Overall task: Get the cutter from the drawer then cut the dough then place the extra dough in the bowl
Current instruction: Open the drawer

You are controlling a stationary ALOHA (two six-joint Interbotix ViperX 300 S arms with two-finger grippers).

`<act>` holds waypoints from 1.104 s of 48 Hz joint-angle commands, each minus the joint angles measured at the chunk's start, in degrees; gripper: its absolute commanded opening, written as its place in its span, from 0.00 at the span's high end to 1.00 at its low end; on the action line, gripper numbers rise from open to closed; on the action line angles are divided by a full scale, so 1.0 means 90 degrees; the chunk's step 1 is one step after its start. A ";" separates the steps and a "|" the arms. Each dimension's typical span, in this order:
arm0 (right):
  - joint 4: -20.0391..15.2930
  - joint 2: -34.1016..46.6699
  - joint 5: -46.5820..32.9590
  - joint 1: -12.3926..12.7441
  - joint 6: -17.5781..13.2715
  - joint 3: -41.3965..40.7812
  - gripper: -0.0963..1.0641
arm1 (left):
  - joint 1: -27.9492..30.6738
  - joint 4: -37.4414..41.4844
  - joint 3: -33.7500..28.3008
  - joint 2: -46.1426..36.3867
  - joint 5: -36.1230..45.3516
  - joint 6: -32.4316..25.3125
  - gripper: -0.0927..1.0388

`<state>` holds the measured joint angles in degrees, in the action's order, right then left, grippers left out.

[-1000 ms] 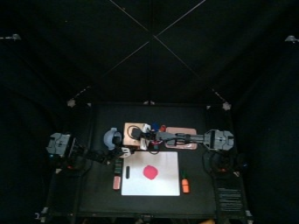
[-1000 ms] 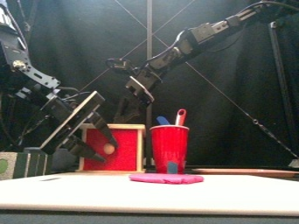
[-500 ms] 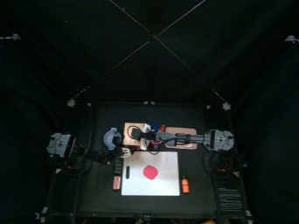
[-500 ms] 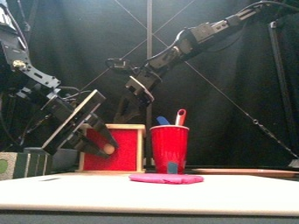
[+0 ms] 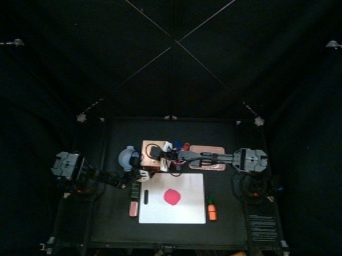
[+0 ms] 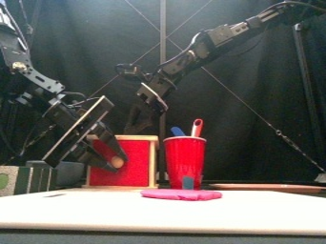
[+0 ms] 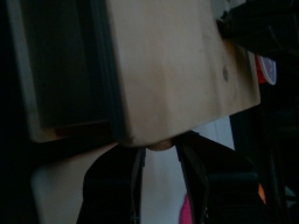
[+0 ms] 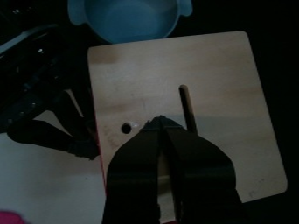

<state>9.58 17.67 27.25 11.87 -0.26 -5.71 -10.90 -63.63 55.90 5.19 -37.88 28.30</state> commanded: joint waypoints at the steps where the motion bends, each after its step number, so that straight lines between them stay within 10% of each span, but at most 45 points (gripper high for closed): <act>1: -0.0039 0.0020 0.0156 -0.0020 -0.0010 -0.0029 0.88 | -0.0195 0.0000 -0.0039 -0.0049 0.0088 -0.0020 0.50; 53: -0.0020 0.0117 0.0156 -0.0010 -0.0020 -0.0020 0.88 | -0.1064 -0.0049 -0.0107 -0.0039 0.0684 -0.0010 0.50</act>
<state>9.58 17.75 27.60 11.69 -0.35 -5.54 -18.37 -64.25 55.37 4.92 -33.49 28.39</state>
